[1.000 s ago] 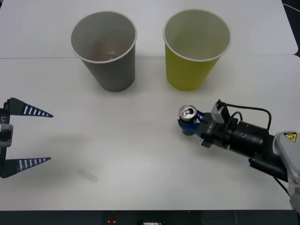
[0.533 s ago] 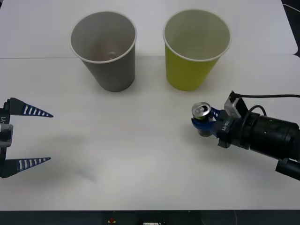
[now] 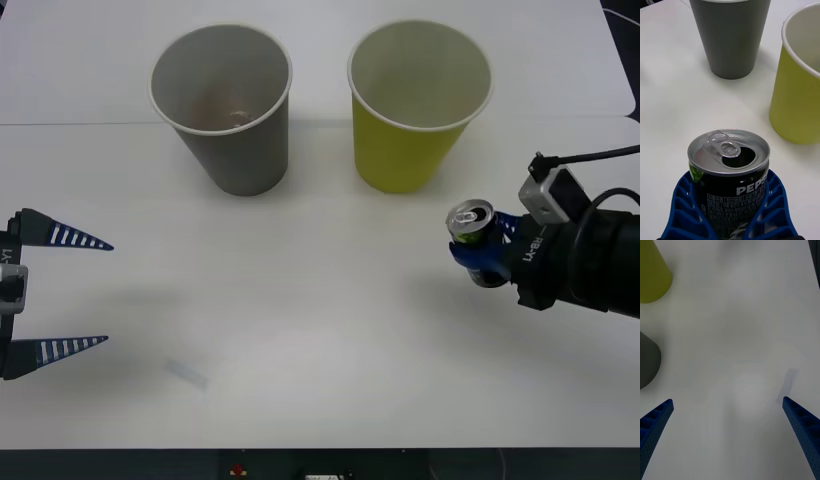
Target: Put the can into the green bin and the plastic bottle into the gray bin
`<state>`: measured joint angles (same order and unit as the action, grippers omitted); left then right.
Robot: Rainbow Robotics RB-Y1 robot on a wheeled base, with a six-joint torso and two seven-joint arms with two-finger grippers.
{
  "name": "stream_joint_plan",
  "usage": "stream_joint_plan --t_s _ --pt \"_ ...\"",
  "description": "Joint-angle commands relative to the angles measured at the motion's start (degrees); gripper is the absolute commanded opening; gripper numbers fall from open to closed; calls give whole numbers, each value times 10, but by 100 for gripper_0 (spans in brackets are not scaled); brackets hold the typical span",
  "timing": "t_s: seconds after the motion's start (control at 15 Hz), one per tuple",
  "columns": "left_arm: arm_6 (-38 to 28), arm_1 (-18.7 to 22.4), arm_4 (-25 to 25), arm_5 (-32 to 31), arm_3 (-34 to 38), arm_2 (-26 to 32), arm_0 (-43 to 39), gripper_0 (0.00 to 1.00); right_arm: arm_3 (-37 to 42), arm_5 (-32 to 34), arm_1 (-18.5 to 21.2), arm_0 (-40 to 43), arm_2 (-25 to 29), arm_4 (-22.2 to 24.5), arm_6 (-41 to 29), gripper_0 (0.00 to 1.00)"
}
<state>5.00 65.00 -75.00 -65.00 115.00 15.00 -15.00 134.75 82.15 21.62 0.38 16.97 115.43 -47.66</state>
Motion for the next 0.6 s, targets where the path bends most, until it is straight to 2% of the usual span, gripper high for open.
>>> stream_joint_plan --t_s 0.07,0.2,0.47,0.6 --pt "0 0 0 0 0 0 0 100 49 75 0 -48 23 29 -71 0" --pt "0 0 0 0 0 0 0 100 75 79 0 -103 32 61 -107 0" --pt "0 0 0 0 0 0 0 100 66 79 29 -195 29 74 -183 0" --pt "0 0 0 0 0 0 0 100 43 79 45 -232 25 78 -190 0"
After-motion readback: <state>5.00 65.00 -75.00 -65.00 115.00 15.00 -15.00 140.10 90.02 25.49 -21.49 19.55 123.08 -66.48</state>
